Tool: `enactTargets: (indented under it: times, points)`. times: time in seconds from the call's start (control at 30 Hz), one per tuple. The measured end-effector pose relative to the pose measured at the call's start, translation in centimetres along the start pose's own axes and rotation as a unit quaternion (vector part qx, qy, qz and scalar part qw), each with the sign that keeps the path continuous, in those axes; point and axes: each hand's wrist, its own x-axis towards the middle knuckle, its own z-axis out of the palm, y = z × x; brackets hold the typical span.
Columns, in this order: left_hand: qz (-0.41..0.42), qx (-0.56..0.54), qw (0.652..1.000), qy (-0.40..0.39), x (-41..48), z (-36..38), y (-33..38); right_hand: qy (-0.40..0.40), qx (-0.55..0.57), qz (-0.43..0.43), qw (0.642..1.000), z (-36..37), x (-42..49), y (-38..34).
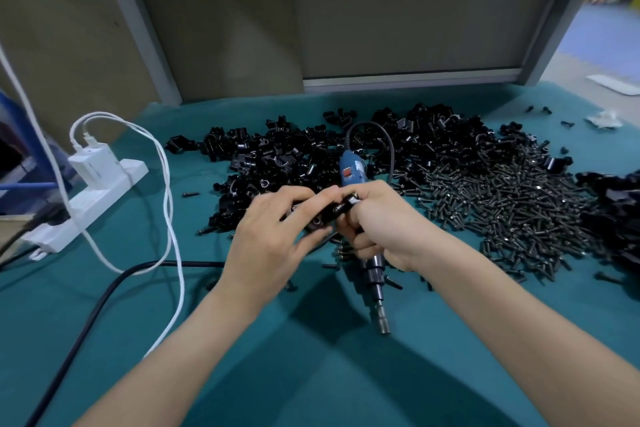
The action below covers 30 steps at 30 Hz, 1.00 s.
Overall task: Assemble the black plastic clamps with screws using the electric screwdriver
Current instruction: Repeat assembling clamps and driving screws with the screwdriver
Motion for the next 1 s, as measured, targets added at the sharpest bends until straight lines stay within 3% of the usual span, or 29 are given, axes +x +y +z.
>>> enactTargets:
  times: [0.13, 0.27, 0.43, 0.57, 0.63, 0.67, 0.7, 0.8, 0.83, 0.9, 0.97, 1.0]
  points:
    - [0.010, -0.070, 0.997, -0.001, 0.0, -0.1, -0.1, 0.005, -0.032, -0.011, 0.999, 0.0, -0.3, -0.3]
    - [-0.050, -0.141, 0.988, 0.027, 0.0, 0.1, 1.0, 0.020, -0.064, -0.065, 0.996, 0.3, -0.2, -0.7]
    - [-0.069, -0.102, 0.991, 0.058, 0.0, 0.2, 1.4, 0.049, -0.108, -0.127, 0.985, 0.6, 0.1, -0.4]
    - [-0.166, -0.210, 0.962, 0.048, 0.2, 0.1, 2.8, 0.099, -0.186, -0.209, 0.955, 0.8, 0.3, 0.1]
    - [-0.305, -0.318, 0.897, 0.029, 0.7, 0.0, 3.8, 0.114, -0.227, -0.250, 0.934, 0.4, 0.2, 0.5]
    - [-0.395, -0.379, 0.837, 0.017, 1.1, -0.3, 4.1, 0.112, -0.250, -0.264, 0.925, 0.1, 0.2, 0.8]
    - [-0.483, -0.450, 0.751, -0.003, 1.5, -0.6, 4.1, 0.107, -0.272, -0.277, 0.915, -0.3, 0.1, 1.0]
    - [-0.617, -0.674, 0.401, -0.062, 2.1, -1.6, 3.2, 0.095, -0.334, -0.315, 0.883, -1.1, -0.2, 1.5]
    - [-0.621, -0.706, 0.336, -0.060, 2.0, -1.7, 3.0, 0.090, -0.346, -0.320, 0.877, -1.1, -0.3, 1.5]
    - [-0.611, -0.731, 0.302, -0.048, 1.8, -1.6, 3.0, 0.081, -0.339, -0.305, 0.887, -1.0, -0.4, 1.5]
    - [-0.606, -0.730, 0.314, -0.043, 1.9, -1.3, 3.0, 0.074, -0.308, -0.271, 0.909, -0.9, -0.3, 1.4]
    - [-0.603, -0.722, 0.335, -0.045, 2.0, -1.3, 3.1, 0.071, -0.290, -0.253, 0.920, -0.9, -0.4, 1.4]
